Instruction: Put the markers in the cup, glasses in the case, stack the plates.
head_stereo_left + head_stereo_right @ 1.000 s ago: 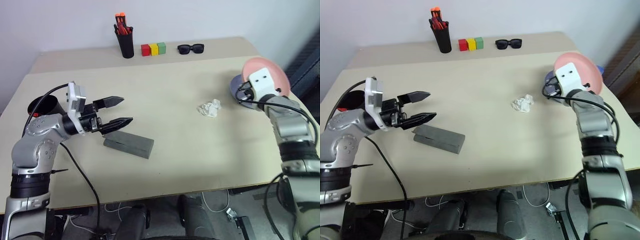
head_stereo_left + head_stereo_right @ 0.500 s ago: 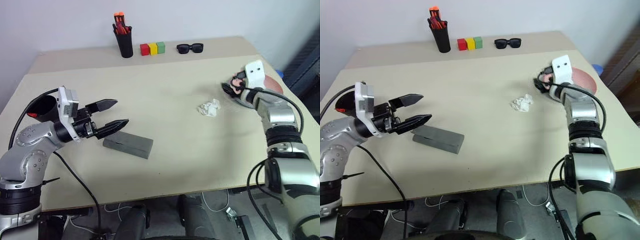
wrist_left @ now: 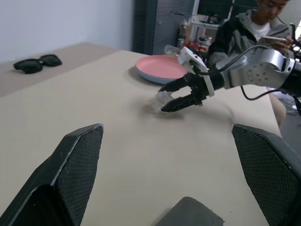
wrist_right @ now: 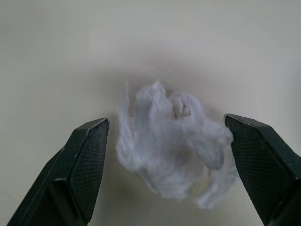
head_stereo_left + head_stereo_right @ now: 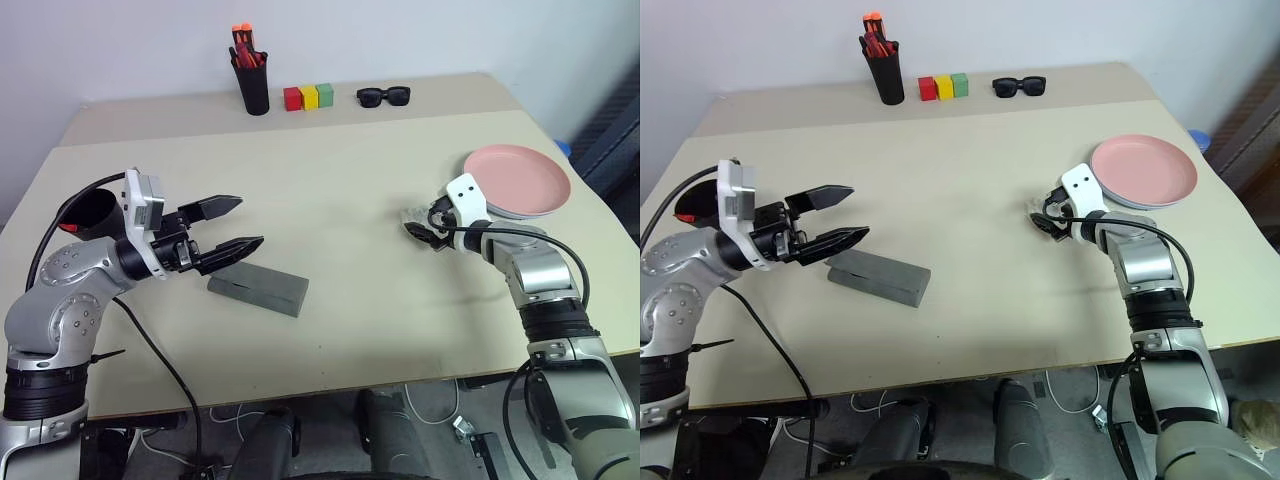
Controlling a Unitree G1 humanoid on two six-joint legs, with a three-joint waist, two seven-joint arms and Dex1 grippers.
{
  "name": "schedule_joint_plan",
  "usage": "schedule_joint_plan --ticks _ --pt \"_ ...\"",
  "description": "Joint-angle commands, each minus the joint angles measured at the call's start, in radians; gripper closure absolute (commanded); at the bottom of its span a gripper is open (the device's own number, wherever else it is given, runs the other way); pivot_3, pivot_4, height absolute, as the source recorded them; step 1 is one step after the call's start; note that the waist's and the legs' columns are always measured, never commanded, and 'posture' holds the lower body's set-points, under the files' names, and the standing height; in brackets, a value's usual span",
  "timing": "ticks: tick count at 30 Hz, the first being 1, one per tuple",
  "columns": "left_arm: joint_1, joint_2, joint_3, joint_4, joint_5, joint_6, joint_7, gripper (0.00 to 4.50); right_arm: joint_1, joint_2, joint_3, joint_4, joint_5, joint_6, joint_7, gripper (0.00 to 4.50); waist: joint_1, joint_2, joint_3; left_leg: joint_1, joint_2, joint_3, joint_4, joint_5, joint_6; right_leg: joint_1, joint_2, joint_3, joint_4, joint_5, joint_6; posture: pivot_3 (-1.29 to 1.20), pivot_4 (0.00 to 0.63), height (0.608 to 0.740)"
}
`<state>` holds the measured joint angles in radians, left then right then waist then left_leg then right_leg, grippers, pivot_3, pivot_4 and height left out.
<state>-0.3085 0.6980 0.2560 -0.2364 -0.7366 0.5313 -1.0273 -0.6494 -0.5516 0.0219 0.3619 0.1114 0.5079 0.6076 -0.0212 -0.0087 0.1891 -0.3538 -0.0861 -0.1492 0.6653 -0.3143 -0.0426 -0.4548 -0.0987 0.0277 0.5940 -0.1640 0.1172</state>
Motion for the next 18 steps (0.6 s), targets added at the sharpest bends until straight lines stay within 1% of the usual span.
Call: schedule_joint_plan --ticks 1,4,6,8,11,13,14,16,17,18 --pt "-0.014 0.006 0.016 -0.012 -0.002 -0.022 0.006 0.00 -0.046 0.016 -0.027 0.023 -0.002 -0.027 -0.029 1.93 0.001 0.000 0.000 0.000 0.000 0.000 0.000 0.000 0.000 0.000 0.000 0.000 0.000 0.000 0.000 0.00 0.150 0.740" --pt "-0.005 0.008 0.020 -0.020 0.001 -0.027 0.013 0.00 -0.059 0.003 -0.011 0.046 -0.016 -0.047 -0.012 3.51 0.002 0.000 0.000 0.000 0.000 0.000 0.000 0.000 0.000 0.000 0.000 0.000 0.000 0.000 0.000 0.00 0.150 0.740" --pt "0.000 0.010 0.024 -0.021 0.001 -0.028 0.015 0.00 -0.079 0.011 -0.047 0.064 0.009 -0.061 -0.016 4.45 0.002 0.000 0.000 0.000 0.000 0.000 0.000 0.000 0.000 0.000 0.000 0.000 0.000 0.000 0.000 0.00 0.150 0.740" --pt "0.009 0.013 0.031 -0.022 -0.001 -0.029 0.016 0.00 -0.120 0.028 -0.114 0.088 0.056 -0.074 -0.043 4.48 0.002 0.000 0.000 0.000 0.000 0.000 0.000 0.000 0.000 0.000 0.000 0.000 0.000 0.000 0.000 0.00 0.150 0.740" --pt "0.021 0.020 0.049 -0.035 -0.008 -0.025 0.025 0.00 -0.219 -0.007 -0.190 0.222 0.023 -0.204 -0.199 4.48 0.002 0.000 0.000 -0.001 0.000 0.001 0.000 0.000 0.000 0.000 0.000 0.001 0.000 0.000 0.000 0.00 0.150 0.740" --pt "0.033 0.029 0.065 -0.041 -0.013 -0.022 0.032 0.00 -0.259 -0.044 -0.187 0.317 -0.034 -0.297 -0.281 4.48 0.003 0.000 0.000 -0.001 0.000 0.001 0.000 0.000 0.000 -0.001 0.000 0.001 0.000 0.000 0.000 0.00 0.150 0.740" --pt "0.042 0.033 0.072 -0.047 -0.015 -0.022 0.036 0.00 -0.271 -0.061 -0.174 0.359 -0.062 -0.337 -0.303 4.48 0.004 0.000 0.000 -0.001 0.000 0.001 0.000 0.000 0.000 -0.001 0.000 0.001 0.000 0.000 0.000 0.00 0.150 0.740" --pt "0.066 0.036 0.094 -0.078 -0.033 -0.005 0.057 0.00 -0.292 -0.103 -0.131 0.465 -0.148 -0.410 -0.397 4.48 0.003 -0.001 0.000 -0.001 0.000 0.001 -0.001 0.000 0.000 -0.001 0.000 0.001 -0.001 0.000 0.000 0.00 0.150 0.740" --pt "0.084 0.038 0.107 -0.098 -0.040 0.000 0.066 0.00 -0.299 -0.113 -0.126 0.513 -0.156 -0.420 -0.399 3.78 0.003 -0.001 0.000 -0.001 0.000 0.002 -0.001 0.000 0.001 -0.001 0.000 0.001 -0.001 0.000 0.000 0.00 0.150 0.740" --pt "0.100 0.040 0.119 -0.117 -0.049 0.008 0.077 0.00 -0.304 -0.116 -0.122 0.552 -0.162 -0.429 -0.393 3.56 0.001 -0.001 -0.001 -0.001 0.000 0.002 -0.001 0.000 0.001 -0.001 0.000 0.001 -0.001 0.000 0.000 0.00 0.150 0.740"
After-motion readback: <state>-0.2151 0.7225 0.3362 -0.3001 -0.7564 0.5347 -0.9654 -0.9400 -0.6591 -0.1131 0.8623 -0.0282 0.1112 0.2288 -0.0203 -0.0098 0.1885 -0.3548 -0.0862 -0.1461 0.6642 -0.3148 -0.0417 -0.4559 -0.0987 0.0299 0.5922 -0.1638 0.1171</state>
